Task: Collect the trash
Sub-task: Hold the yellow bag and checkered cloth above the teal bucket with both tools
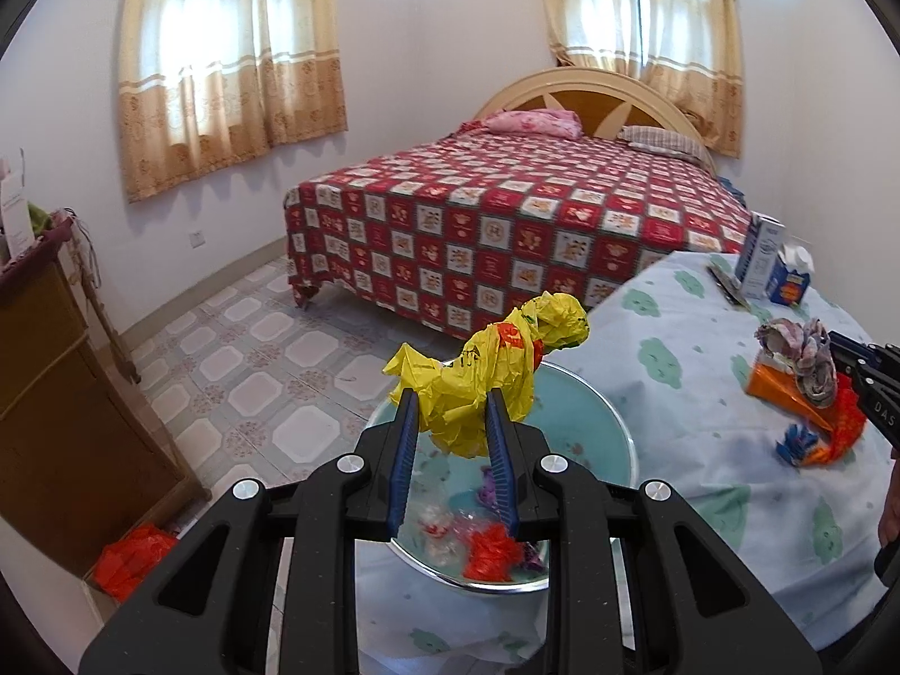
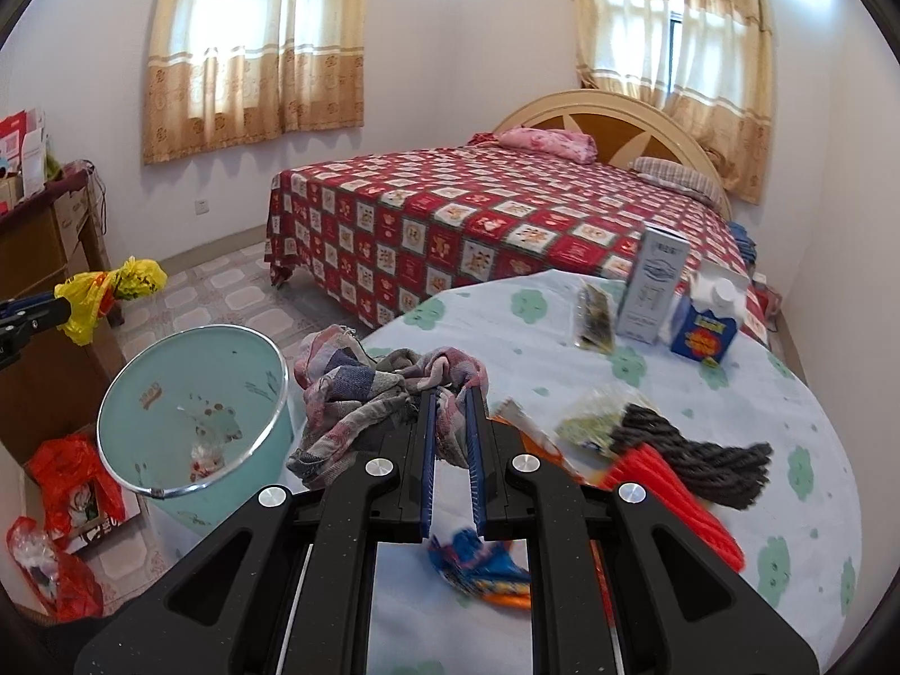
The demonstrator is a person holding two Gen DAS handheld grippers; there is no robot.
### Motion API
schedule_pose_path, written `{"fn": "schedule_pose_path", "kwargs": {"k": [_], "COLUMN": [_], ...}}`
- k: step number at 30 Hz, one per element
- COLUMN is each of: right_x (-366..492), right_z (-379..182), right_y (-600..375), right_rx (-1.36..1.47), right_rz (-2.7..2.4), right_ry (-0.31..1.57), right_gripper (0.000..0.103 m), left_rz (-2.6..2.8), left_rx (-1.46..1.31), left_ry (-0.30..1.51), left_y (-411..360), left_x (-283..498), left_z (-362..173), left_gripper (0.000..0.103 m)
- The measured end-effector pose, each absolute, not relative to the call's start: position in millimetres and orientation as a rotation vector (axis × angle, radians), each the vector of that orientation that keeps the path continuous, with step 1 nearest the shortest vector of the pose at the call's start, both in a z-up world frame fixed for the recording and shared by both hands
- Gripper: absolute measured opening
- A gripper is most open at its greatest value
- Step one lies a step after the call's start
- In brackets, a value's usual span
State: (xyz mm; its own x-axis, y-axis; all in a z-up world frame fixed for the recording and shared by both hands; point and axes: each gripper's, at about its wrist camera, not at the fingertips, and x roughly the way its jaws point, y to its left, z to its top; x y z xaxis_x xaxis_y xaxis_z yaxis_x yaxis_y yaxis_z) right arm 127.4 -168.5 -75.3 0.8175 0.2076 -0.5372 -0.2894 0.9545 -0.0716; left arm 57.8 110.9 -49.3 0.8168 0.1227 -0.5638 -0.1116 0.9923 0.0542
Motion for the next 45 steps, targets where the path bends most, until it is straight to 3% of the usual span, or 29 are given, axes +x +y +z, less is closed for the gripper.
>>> {"fn": "schedule_pose_path", "kwargs": {"k": [45], "right_x": [165.1], "right_z": [-89.6], "right_y": [-69.1], "right_rx": [-0.28], "right_rz": [0.41], "right_ry": [0.583], "right_gripper": [0.011], "left_rz": [0.196], "left_rx": [-0.003], "left_ry": [0.617], "left_y": [150.9], "left_x": [68.0], "left_z": [-53.9], "left_gripper": [0.025]}}
